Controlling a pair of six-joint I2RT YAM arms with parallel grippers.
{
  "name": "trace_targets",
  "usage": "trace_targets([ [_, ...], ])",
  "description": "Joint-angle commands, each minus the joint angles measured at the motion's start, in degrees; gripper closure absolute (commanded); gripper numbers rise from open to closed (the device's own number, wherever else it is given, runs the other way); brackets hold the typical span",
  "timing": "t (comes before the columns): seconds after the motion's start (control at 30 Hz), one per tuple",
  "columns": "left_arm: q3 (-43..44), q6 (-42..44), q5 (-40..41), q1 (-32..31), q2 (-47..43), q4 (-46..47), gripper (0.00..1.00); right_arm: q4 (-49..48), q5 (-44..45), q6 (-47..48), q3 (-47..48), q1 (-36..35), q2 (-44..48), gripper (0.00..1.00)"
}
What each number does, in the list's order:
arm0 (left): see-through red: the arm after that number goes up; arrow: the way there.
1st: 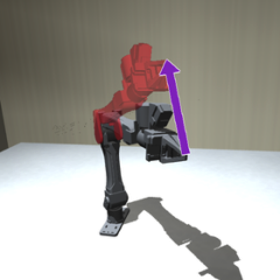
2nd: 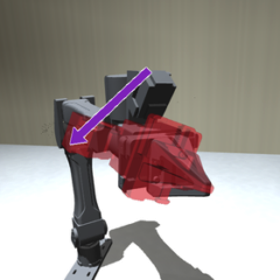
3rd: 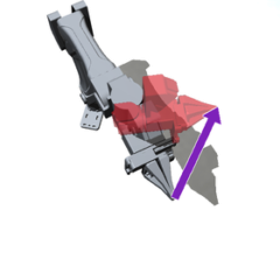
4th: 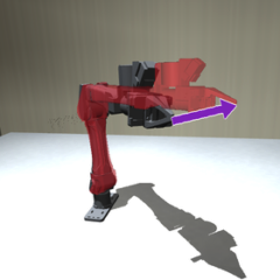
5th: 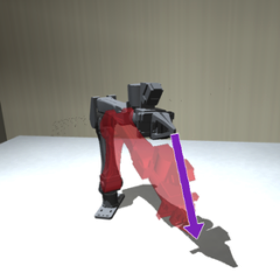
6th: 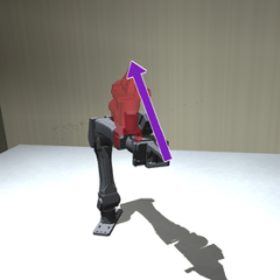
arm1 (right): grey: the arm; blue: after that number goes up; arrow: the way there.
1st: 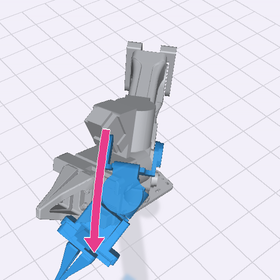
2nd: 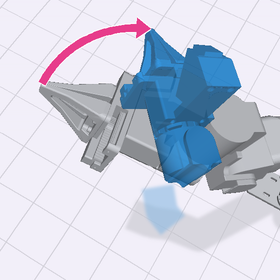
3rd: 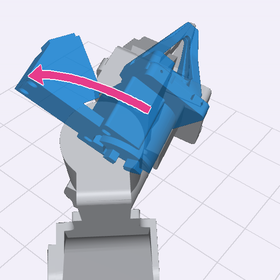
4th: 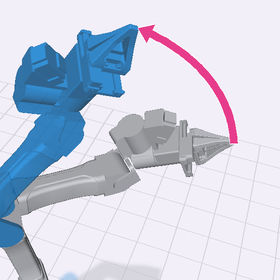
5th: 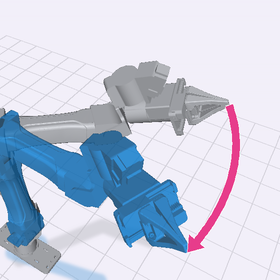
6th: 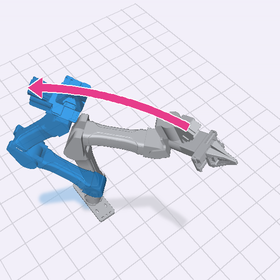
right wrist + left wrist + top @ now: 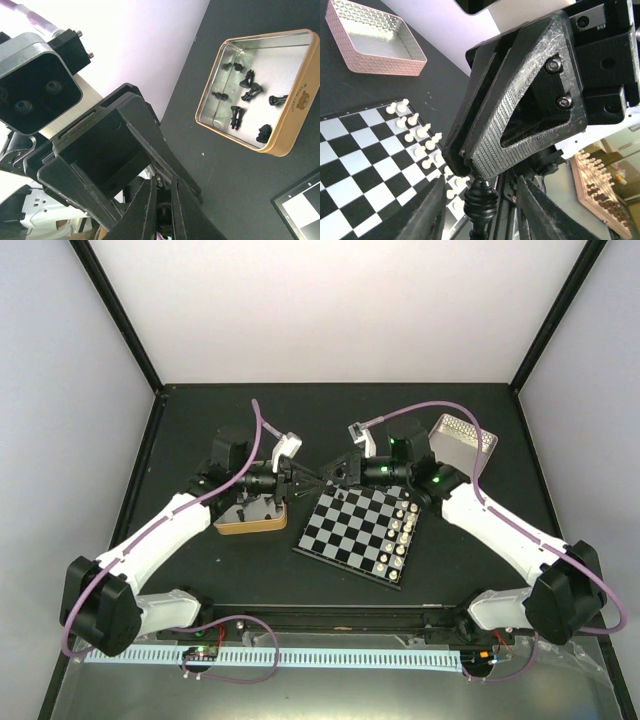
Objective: Set up the chess pieces on the board
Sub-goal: Place the chess piece on the chessboard.
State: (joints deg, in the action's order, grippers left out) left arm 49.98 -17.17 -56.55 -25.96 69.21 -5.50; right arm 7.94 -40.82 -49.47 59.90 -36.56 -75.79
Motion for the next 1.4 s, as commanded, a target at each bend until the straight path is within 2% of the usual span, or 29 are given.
trace_targets([
  [0.0, -0.2, -5.7, 1.2, -0.2, 0.7, 4.8, 0.52, -4.0, 4.3, -3.6, -2.2, 0.3, 2.9, 0.96],
  [0.13, -4.4, -15.7, 2.0, -0.2, 0.2, 14.2, 0.39, -7.3, 8.0, -7.5, -5.0, 1.1, 4.8, 0.96],
  [0.3, -12.4, -33.5, 7.1, -0.8, -1.5, 33.8, 0.37, -15.6, 11.5, -16.0, -9.4, 1.8, 6.8, 0.96],
  [0.37, -14.5, -38.2, 11.0, -1.6, -2.1, 38.9, 0.36, -18.3, 12.5, -20.2, -10.4, 1.8, 7.0, 0.95],
  [0.53, -16.1, -36.5, 19.3, -5.2, -4.5, 39.3, 0.36, -24.5, 12.6, -29.9, -12.1, 1.8, 6.3, 0.95],
  [0.63, -19.0, -36.8, 23.9, -6.5, -6.6, 43.6, 0.37, -28.2, 10.5, -34.3, -13.3, 1.8, 5.4, 0.95],
  [0.73, -20.1, -37.7, 26.3, -7.0, -7.1, 47.2, 0.42, -32.8, 8.2, -39.1, -14.8, 1.8, 4.2, 0.95],
  [0.9, -19.7, -38.9, 26.1, -7.7, -6.2, 49.3, 0.6, -37.3, 5.5, -42.5, -15.6, 1.8, 2.6, 0.95],
  [0.97, -20.1, -39.1, 26.9, -8.0, -6.5, 49.8, 0.64, -38.1, 5.1, -42.9, -15.9, 1.8, 2.3, 0.95],
  [1.27, -20.4, -37.7, 29.1, -8.1, -8.1, 46.4, 0.79, -37.2, 5.1, -42.3, -16.2, 1.8, 2.5, 0.95],
  [1.37, -20.1, -37.3, 29.9, -8.1, -8.4, 45.2, 0.88, -36.8, 5.3, -41.8, -16.1, 1.8, 2.6, 0.95],
])
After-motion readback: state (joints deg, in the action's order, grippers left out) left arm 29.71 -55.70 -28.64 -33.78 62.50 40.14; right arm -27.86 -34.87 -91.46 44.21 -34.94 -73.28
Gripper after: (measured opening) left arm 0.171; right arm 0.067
